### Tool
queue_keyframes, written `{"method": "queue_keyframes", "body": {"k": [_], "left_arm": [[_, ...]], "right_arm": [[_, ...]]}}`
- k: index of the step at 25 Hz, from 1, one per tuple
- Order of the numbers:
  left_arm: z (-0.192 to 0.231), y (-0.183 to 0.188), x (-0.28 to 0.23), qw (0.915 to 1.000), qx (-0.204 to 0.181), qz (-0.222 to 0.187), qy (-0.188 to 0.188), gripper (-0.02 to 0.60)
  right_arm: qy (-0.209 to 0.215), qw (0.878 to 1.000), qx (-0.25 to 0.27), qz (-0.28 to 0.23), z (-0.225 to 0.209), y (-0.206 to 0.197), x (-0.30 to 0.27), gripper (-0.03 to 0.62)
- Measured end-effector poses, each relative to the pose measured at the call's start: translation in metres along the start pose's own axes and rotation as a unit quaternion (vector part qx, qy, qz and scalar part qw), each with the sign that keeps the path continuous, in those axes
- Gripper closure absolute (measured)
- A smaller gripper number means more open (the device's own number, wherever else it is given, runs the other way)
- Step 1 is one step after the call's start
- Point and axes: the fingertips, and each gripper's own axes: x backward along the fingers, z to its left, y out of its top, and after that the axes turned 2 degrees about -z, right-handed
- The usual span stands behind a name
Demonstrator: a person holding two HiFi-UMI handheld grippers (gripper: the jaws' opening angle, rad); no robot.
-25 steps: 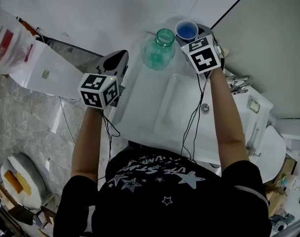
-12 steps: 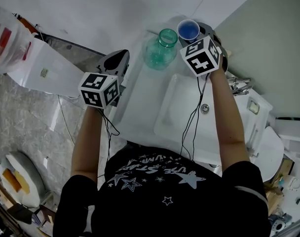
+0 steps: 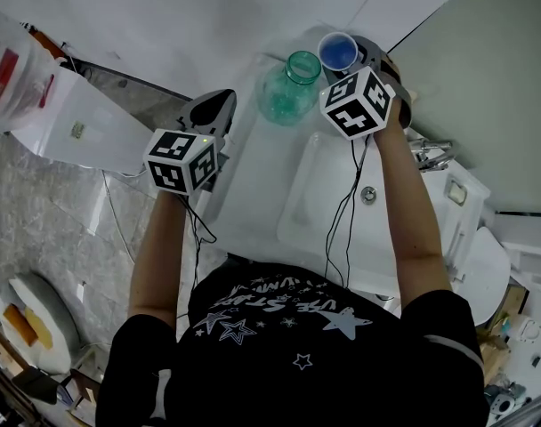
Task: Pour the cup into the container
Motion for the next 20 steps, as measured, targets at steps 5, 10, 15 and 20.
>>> {"method": "queue_keyframes", "body": {"k": [5,10,15,20], "left_arm": [[0.0036,-0.0006,0.0021,1.0,0.003,-0.001,0.002,0.571],[0.0044,-0.0015,0.0025,1.0,0.005,-0.001,0.001,0.571],[0.0036,-0.0024,0.0027,1.0,0.008,-0.003,0.001,0.571],[0.0032,-0.0024,0.0034,1.0,0.009,-0.004,0.001,0.571]], "right_arm": [[-0.016,0.999,0.028,0.003,0.0013,0.004,-0.0012,0.324],[-0.026,0.998,0.052,0.01,0.0021,0.0041,-0.0025,0.324],[-0.031,0.997,0.066,0.014,0.002,0.0039,-0.0023,0.324],[-0.035,0.997,0.073,0.014,0.0005,0.004,-0.0022,0.324]]}}
